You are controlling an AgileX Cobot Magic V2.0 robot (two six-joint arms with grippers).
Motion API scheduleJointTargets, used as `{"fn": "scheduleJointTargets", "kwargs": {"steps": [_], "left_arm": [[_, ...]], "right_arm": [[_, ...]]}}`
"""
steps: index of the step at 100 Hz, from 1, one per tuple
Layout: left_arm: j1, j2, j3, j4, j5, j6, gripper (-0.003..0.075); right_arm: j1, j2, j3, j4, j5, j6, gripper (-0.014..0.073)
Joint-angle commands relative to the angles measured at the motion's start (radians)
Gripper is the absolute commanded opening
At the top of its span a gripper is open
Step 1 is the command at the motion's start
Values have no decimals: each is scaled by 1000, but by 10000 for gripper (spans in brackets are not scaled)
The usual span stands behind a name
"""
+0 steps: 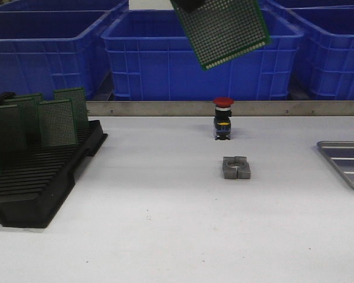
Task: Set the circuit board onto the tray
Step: 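Lift the board out of the rack with the left gripper toward center, then close the right gripper on the board held by the left gripper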
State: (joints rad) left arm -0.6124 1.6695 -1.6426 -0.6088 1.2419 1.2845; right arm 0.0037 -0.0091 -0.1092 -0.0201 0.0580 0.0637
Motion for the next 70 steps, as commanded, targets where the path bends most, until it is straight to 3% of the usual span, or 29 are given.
{"fn": "scheduleJointTargets", "kwargs": {"steps": [1, 21, 35, 70], "left_arm": [[-7, -47, -23, -62, 34, -13, -18], [-7, -47, -23, -62, 34, -13, -18], [-7, -47, -23, -62, 34, -13, -18], [-7, -47, -23, -62, 34, -13, -18]], "right_arm": [[-2, 32, -132, 30, 72, 14, -69], [-2, 197, -400, 29, 423, 13, -69], [-2, 328, -548, 29, 571, 13, -69], [-2, 454, -618, 30, 640, 13, -53]]}}
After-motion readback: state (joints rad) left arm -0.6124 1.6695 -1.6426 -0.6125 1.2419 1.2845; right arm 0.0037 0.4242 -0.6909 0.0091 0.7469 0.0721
